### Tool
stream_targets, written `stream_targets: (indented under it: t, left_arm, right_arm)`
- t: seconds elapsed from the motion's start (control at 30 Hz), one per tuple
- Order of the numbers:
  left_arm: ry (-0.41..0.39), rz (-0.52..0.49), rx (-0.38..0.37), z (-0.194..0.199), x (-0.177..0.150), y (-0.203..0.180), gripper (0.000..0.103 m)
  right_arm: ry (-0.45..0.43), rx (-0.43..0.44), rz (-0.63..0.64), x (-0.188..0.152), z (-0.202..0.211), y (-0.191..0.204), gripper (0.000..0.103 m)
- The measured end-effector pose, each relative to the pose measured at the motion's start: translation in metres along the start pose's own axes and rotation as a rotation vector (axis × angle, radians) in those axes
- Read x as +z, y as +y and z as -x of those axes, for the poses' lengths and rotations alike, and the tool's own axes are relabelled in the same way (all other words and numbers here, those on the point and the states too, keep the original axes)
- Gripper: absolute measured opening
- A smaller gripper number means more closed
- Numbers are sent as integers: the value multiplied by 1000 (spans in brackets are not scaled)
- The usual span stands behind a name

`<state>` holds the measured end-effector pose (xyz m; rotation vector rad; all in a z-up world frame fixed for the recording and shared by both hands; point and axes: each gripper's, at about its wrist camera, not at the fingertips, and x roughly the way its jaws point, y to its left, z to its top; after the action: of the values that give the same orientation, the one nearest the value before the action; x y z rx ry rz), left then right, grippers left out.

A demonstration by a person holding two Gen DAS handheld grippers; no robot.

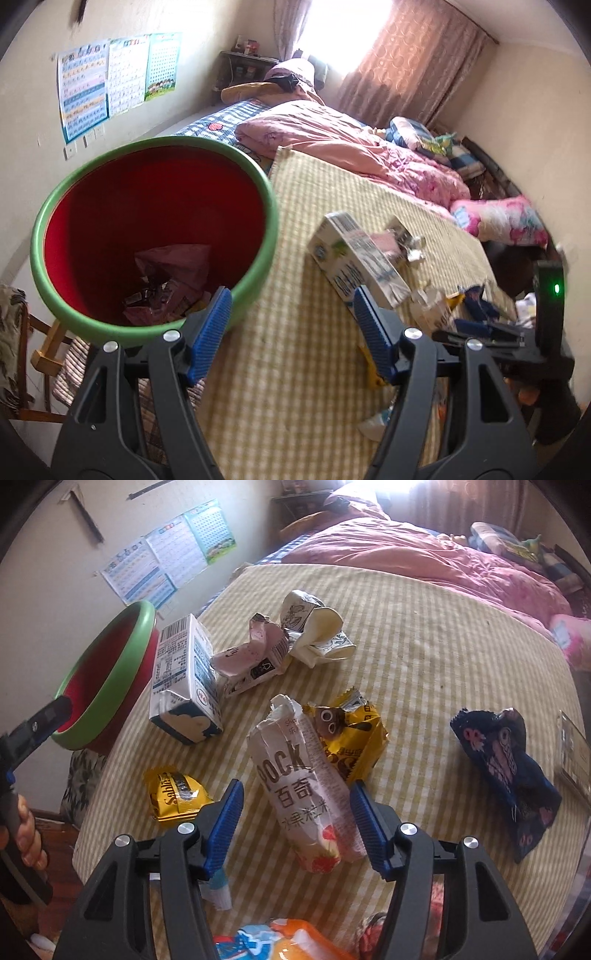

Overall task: Collect trash
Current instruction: 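Grasp the white milk carton with the left tool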

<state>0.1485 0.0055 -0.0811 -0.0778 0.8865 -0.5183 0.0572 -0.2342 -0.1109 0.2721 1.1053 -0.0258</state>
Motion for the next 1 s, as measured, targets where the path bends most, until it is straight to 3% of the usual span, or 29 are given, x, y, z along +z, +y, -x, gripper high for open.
stream_targets:
  t: [0.27, 0.47, 0.57, 0.8, 1.0]
  left_arm:
    - [12, 35, 33, -6, -11, -24, 67]
    - [-1, -6, 12, -27, 7, -56, 67]
    - [2, -9, 12, -47, 19, -67, 67]
    - [102, 22, 49, -98, 26, -66, 67]
    - [106, 31, 32, -97, 21, -61, 47]
  right_arm:
    - [-13, 85, 14, -2, 10, -12, 58]
    - [2, 114, 37, -8, 11, -14, 57]
    - [-2, 133, 26, -11, 14, -18, 49]
    - [-16, 185, -40, -19, 28, -32, 46]
    - [-20, 215, -58, -16, 35, -33, 47]
